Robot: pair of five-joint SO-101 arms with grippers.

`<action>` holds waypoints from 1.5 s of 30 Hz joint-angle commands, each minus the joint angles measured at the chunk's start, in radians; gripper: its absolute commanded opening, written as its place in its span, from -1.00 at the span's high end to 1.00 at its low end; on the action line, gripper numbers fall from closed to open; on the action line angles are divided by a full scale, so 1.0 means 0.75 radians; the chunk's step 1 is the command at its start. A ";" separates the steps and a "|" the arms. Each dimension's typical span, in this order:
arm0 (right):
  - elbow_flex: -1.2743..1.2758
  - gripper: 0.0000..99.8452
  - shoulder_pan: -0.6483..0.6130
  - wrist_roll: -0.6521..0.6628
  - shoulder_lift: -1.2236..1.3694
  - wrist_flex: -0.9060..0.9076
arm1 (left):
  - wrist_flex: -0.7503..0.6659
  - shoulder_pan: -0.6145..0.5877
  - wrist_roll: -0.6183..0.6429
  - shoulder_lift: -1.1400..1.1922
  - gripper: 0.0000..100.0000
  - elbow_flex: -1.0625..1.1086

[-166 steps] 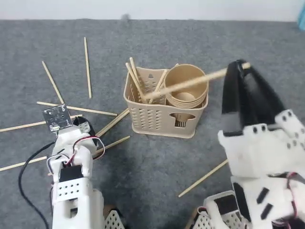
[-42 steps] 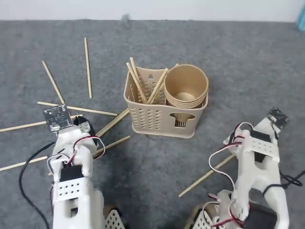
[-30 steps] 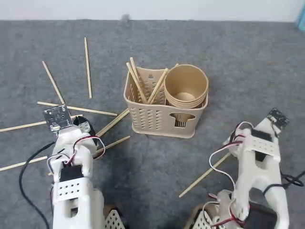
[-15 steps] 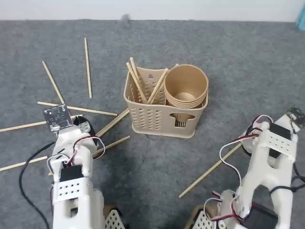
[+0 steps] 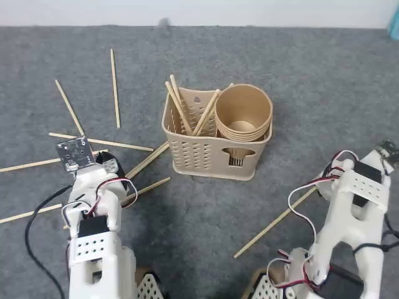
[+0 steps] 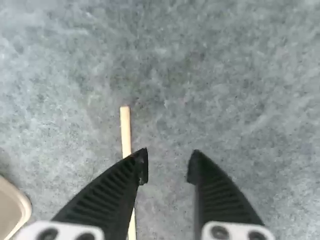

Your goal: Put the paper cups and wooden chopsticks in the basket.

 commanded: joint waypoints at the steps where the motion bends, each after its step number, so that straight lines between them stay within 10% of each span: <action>1: -0.078 0.91 0.019 0.014 -0.005 -0.026 | -0.027 -0.010 -0.012 -0.023 0.97 -0.005; 45: 0.168 0.71 -0.171 -0.088 -0.003 -0.412 | -0.027 -0.008 -0.074 -0.023 0.97 -0.007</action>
